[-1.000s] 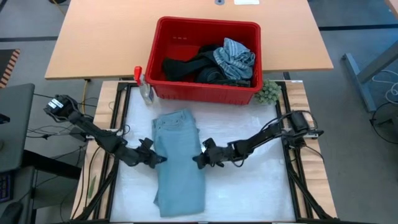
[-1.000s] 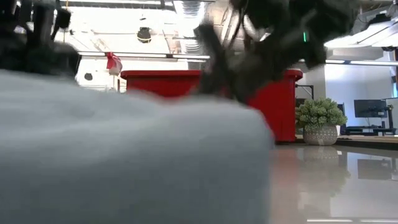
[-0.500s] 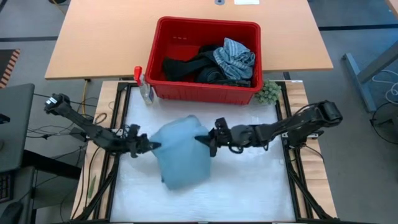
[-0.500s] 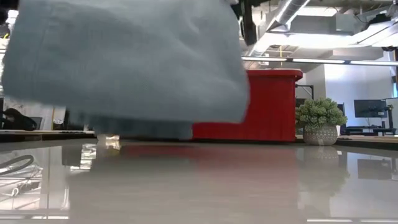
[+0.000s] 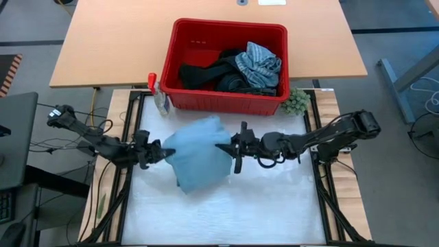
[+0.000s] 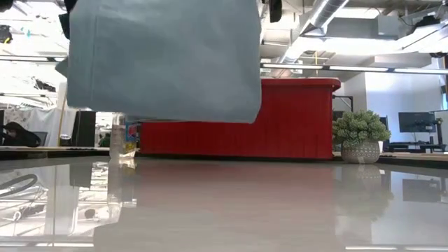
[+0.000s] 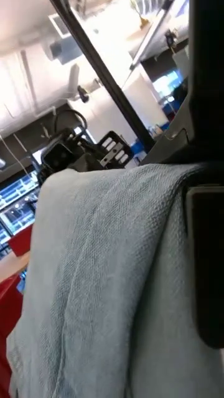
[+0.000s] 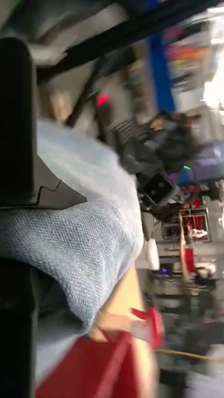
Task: Fold laundry
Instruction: Fold the blue pants from the red laundry bin
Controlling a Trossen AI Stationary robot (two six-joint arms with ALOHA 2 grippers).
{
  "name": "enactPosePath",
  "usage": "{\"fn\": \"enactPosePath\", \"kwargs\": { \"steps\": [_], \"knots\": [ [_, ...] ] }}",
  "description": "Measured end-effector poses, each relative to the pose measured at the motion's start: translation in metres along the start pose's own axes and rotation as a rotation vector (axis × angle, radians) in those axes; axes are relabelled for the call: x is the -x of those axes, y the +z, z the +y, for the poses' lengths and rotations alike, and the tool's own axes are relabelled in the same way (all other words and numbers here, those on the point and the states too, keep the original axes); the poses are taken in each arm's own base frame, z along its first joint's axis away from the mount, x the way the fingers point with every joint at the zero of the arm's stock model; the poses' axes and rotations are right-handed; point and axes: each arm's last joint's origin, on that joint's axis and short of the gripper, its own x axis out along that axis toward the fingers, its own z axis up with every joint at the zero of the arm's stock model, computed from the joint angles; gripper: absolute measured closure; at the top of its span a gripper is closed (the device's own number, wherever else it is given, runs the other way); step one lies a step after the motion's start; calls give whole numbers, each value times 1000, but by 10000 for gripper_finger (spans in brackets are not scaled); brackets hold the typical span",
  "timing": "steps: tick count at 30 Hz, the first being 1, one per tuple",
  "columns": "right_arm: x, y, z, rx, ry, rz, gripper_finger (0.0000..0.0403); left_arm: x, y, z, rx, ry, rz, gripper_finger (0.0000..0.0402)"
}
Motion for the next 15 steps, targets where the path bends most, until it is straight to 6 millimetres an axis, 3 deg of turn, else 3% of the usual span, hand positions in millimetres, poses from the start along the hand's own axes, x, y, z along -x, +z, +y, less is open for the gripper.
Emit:
{"fn": "enactPosePath", "kwargs": {
  "steps": [3, 7, 11, 15],
  "knots": [
    [-1, -4, 0, 267, -1, 28, 338, -5, 1, 6, -31, 37, -7, 401],
    [-8, -5, -13, 452, -33, 30, 338, -10, 10, 14, -123, 63, -26, 401],
    [-16, 1, -40, 572, -90, 23, 338, -20, 29, 16, -260, 92, -50, 401],
    [-22, 9, -72, 663, -116, -3, 338, -28, 59, 11, -516, 138, -49, 401]
  ]
}}
